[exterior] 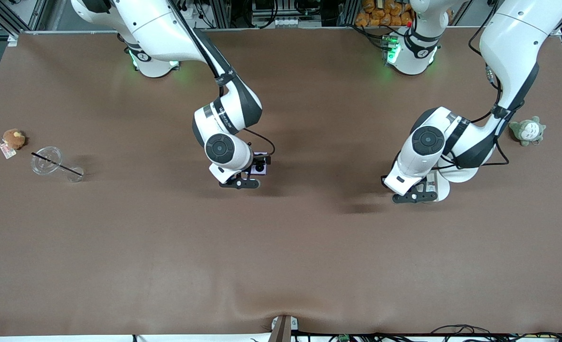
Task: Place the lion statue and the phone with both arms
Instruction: 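Lower the right gripper onto the white phone and close on it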
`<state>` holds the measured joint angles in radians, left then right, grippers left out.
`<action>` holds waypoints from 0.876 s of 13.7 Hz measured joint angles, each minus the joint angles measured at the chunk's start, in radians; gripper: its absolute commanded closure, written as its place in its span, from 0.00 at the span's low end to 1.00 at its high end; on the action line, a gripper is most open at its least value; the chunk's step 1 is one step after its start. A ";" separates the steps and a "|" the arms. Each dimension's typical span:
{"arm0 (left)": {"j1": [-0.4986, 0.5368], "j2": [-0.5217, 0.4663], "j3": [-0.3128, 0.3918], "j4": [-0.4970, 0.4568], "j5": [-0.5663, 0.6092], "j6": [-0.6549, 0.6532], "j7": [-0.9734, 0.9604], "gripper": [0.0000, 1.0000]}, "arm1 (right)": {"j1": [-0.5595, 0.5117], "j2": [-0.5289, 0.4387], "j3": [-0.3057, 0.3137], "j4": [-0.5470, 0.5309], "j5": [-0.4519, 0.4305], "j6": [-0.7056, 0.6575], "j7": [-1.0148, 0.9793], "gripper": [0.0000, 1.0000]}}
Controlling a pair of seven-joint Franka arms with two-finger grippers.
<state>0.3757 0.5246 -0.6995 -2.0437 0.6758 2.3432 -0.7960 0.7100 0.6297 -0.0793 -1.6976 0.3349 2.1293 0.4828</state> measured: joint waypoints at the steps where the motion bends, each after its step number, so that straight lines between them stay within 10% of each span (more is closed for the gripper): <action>1: 0.000 0.007 0.000 0.002 0.006 0.010 0.000 1.00 | 0.003 0.003 0.000 0.000 -0.003 0.008 0.000 0.00; 12: 0.014 0.052 0.001 0.006 0.068 0.030 0.057 1.00 | 0.034 0.044 0.000 -0.002 -0.022 0.073 0.001 0.00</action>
<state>0.3893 0.5763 -0.6988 -2.0373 0.7438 2.3729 -0.7388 0.7444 0.6737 -0.0793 -1.6995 0.3129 2.2024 0.4843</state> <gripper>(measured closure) 0.630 0.000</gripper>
